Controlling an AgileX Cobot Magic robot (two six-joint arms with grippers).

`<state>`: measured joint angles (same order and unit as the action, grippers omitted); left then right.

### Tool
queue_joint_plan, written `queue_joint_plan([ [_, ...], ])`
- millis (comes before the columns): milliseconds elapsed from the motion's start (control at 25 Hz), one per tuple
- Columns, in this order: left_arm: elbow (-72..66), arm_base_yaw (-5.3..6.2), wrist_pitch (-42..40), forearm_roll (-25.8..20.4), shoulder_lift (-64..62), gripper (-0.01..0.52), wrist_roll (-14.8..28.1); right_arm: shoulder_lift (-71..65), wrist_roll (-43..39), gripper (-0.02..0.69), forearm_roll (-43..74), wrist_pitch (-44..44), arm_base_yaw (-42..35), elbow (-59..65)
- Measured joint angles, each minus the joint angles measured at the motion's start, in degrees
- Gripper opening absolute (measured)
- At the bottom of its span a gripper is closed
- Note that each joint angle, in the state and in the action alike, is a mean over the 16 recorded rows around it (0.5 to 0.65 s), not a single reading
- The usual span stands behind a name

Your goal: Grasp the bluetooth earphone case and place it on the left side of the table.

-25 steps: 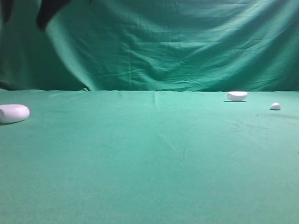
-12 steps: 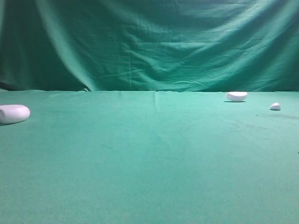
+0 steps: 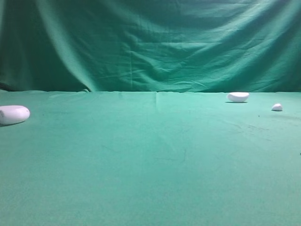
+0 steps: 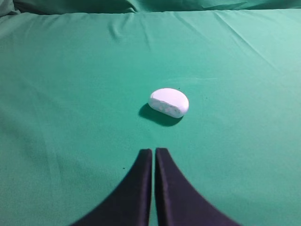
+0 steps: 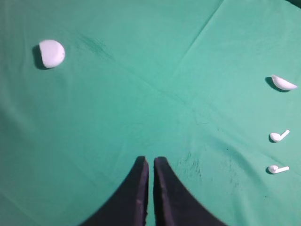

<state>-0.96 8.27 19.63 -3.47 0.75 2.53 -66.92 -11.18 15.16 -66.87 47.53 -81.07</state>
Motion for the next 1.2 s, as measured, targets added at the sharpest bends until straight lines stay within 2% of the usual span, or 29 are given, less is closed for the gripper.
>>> queue_joint_plan([
  [200, 0.0, 0.0, 0.0, 0.0, 0.0, 0.0, 0.0, 14.0, -0.8, 0.0, -0.3, 2.5, -0.2, 10.6],
  [720, 0.0, 0.0, 0.0, 0.0, 0.0, 0.0, 0.0, 41.4, -0.5, 0.0, -0.7, 3.6, -1.5, 26.7],
  [960, 0.0, 0.0, 0.0, 0.0, 0.0, 0.0, 0.0, 51.4, 0.2, 0.0, -0.8, 13.8, -7.5, 39.7],
  [1200, 0.0, 0.0, 0.0, 0.0, 0.0, 0.0, 0.0, 60.0, 0.6, 0.0, -1.6, 28.9, -18.6, 55.1],
])
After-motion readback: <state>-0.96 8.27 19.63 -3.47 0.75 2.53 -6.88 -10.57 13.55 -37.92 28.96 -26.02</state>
